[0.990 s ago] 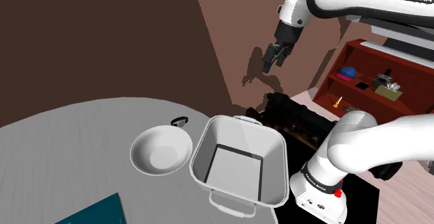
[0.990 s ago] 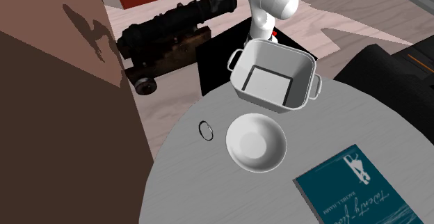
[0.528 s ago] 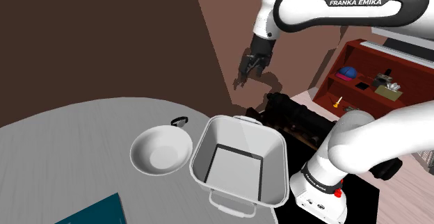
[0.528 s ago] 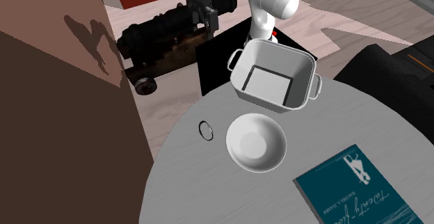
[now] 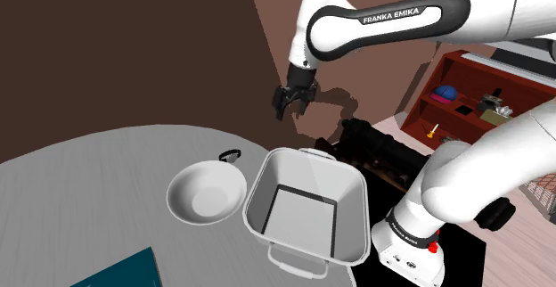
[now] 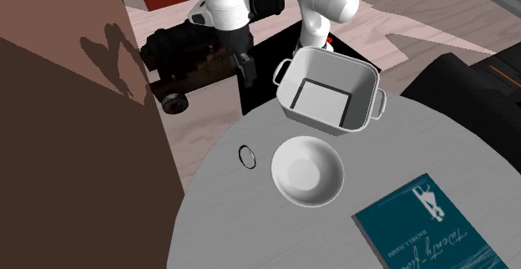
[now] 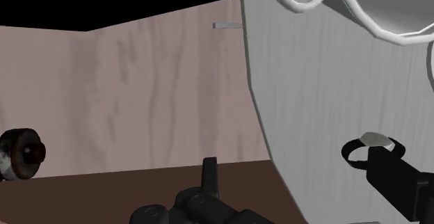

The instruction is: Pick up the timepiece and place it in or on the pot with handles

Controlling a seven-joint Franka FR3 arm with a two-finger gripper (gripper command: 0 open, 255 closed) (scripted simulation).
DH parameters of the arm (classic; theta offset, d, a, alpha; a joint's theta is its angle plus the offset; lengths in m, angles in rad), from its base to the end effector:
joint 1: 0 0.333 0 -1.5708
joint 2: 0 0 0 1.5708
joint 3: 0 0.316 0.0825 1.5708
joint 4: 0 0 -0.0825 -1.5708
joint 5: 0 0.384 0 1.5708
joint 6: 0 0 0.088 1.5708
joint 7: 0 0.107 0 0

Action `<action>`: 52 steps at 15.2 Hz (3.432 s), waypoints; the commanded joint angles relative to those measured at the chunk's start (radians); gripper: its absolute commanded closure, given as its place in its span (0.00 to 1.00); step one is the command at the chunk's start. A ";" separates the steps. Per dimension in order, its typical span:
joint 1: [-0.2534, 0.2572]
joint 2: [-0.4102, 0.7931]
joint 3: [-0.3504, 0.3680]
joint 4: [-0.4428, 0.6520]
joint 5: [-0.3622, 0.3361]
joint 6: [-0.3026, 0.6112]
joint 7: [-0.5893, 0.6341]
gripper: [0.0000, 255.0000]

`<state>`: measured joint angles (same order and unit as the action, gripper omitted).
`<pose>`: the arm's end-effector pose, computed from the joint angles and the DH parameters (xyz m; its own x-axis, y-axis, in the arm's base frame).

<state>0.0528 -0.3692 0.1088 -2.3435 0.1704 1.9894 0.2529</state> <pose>0.4310 0.0834 0.4763 0.9862 -0.1647 -0.0192 -0.1658 -0.9793 -0.1160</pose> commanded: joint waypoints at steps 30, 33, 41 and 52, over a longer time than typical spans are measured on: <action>0.069 0.551 0.080 0.241 0.115 0.289 0.136 1.00; 0.069 0.551 0.080 0.241 0.115 0.289 0.136 1.00; 0.068 0.529 0.079 0.255 0.112 0.253 0.144 1.00; 0.063 0.459 0.075 0.322 0.102 0.119 0.174 1.00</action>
<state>0.1148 0.0955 0.1833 -2.0278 0.2732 2.1199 0.4217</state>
